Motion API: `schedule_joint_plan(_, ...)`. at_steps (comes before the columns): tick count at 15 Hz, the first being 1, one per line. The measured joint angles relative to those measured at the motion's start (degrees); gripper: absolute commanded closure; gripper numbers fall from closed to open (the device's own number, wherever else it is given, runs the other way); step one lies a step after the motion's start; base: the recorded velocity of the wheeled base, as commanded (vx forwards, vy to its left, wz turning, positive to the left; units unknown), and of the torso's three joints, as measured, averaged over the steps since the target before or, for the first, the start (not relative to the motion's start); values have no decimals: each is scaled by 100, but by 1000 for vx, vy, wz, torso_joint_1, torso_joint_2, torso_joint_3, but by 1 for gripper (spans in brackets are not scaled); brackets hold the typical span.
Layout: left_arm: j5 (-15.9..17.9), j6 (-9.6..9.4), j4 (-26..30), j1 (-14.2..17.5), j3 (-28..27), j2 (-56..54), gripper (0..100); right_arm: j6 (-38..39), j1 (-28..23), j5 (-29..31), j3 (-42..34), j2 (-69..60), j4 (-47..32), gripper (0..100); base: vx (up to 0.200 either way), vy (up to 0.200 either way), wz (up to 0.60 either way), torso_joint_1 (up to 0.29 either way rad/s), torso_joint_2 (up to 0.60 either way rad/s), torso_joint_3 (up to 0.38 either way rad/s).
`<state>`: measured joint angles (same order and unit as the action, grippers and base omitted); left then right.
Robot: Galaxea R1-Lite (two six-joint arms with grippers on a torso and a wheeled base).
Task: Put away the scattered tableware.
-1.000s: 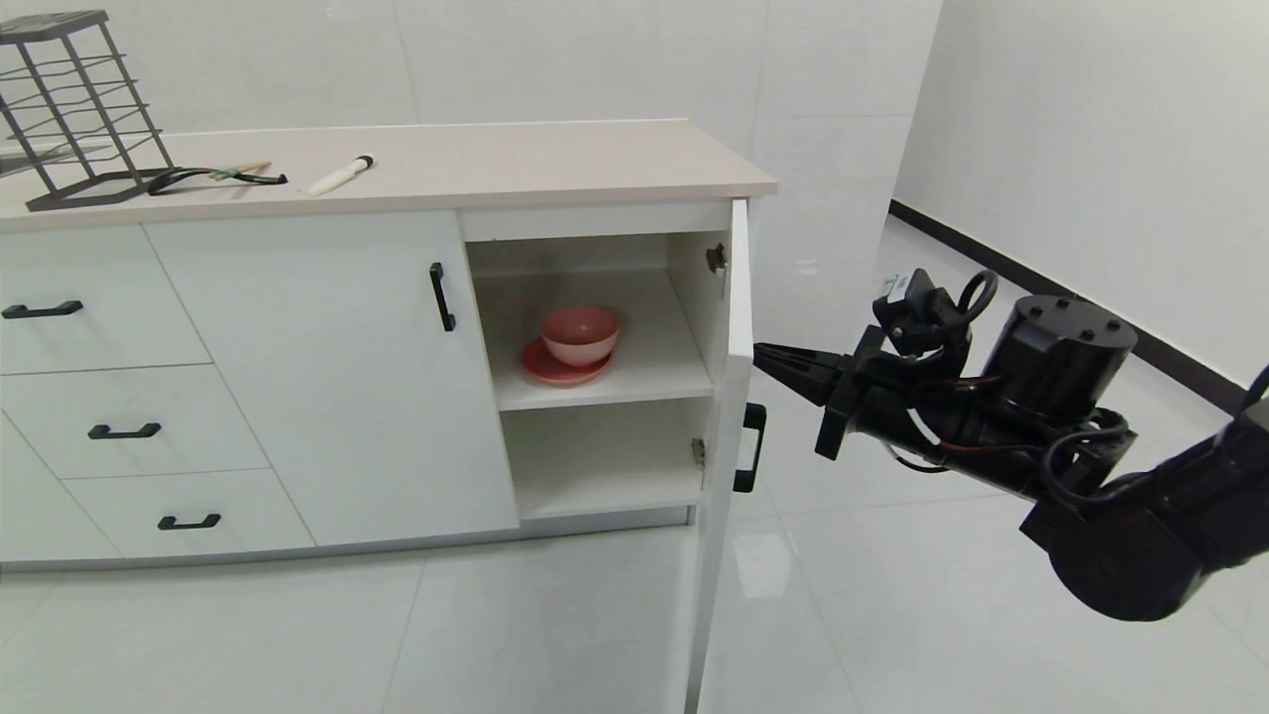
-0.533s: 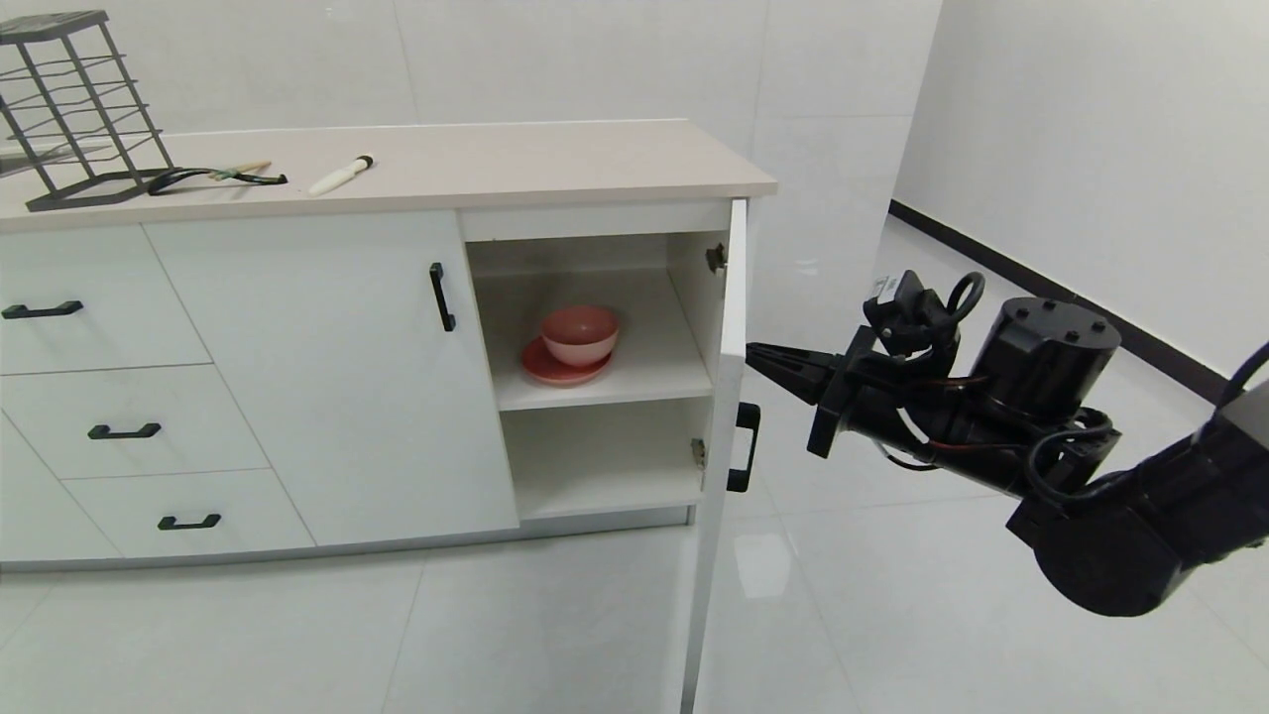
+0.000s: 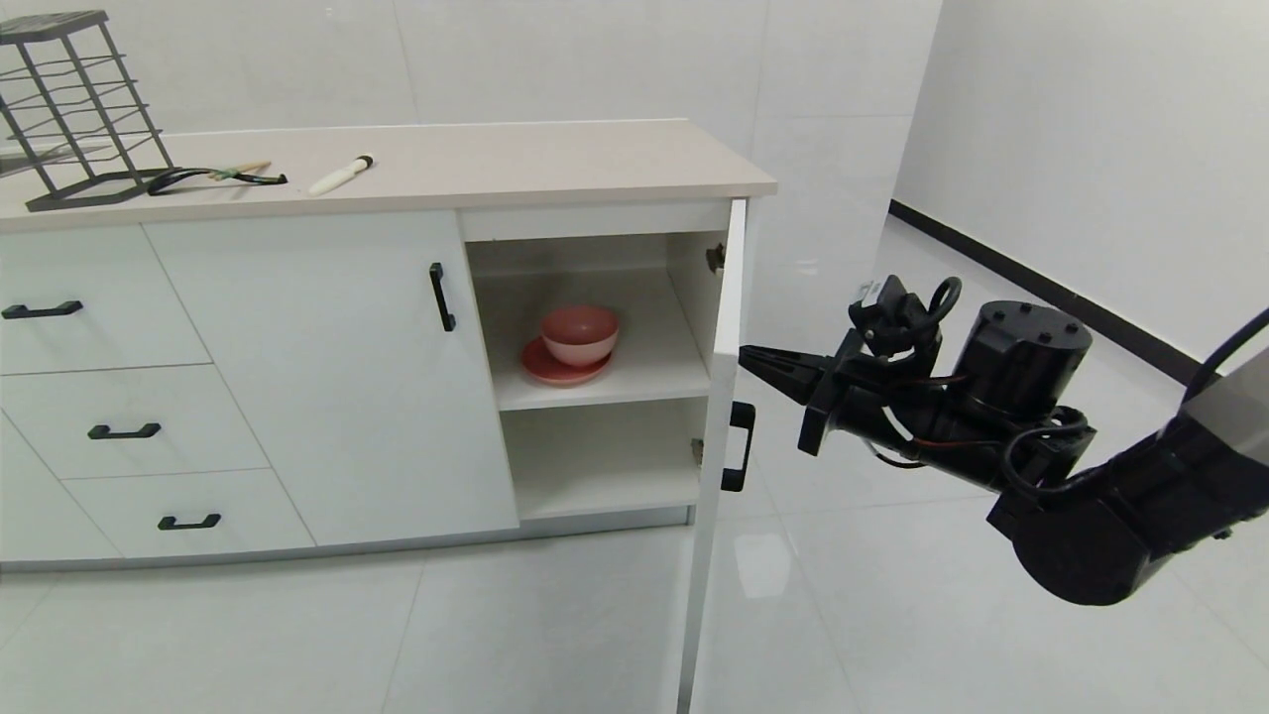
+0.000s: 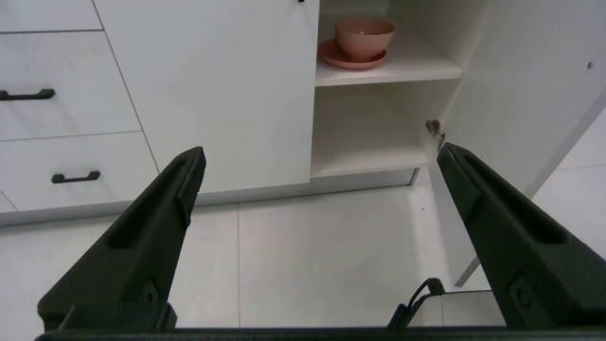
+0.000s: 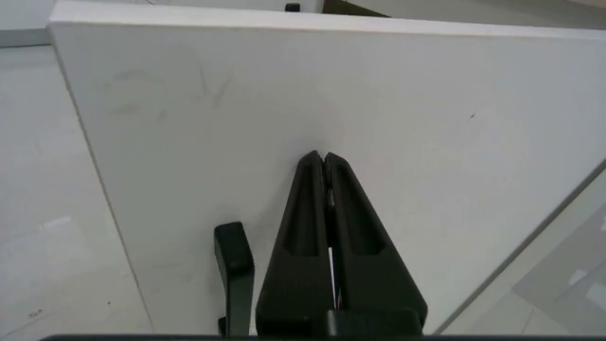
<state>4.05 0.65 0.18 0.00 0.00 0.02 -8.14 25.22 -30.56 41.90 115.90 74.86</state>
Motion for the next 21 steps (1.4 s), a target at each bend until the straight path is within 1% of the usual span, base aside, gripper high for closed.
schedule_joint_plan(6,-2,4,0,0,0,0,0,-1,-41,-1,40,65,13,100,0,0,0,0,0,0)
schedule_joint_plan(10,-26,1,-2,0,0,0,0,-1,-52,0,217,157,5,100,0,0,0,0,0,0)
schedule_joint_plan(15,-38,28,0,0,0,0,0,-9,51,-4,547,378,11,100,0,0,0,0,0,0)
schedule_joint_plan(18,-38,28,-2,0,0,0,0,5,154,-15,755,591,238,100,0,0,0,0,0,0)
schedule_joint_plan(21,-38,28,0,0,0,0,0,68,295,-15,1022,813,289,100,0,0,0,0,0,0)
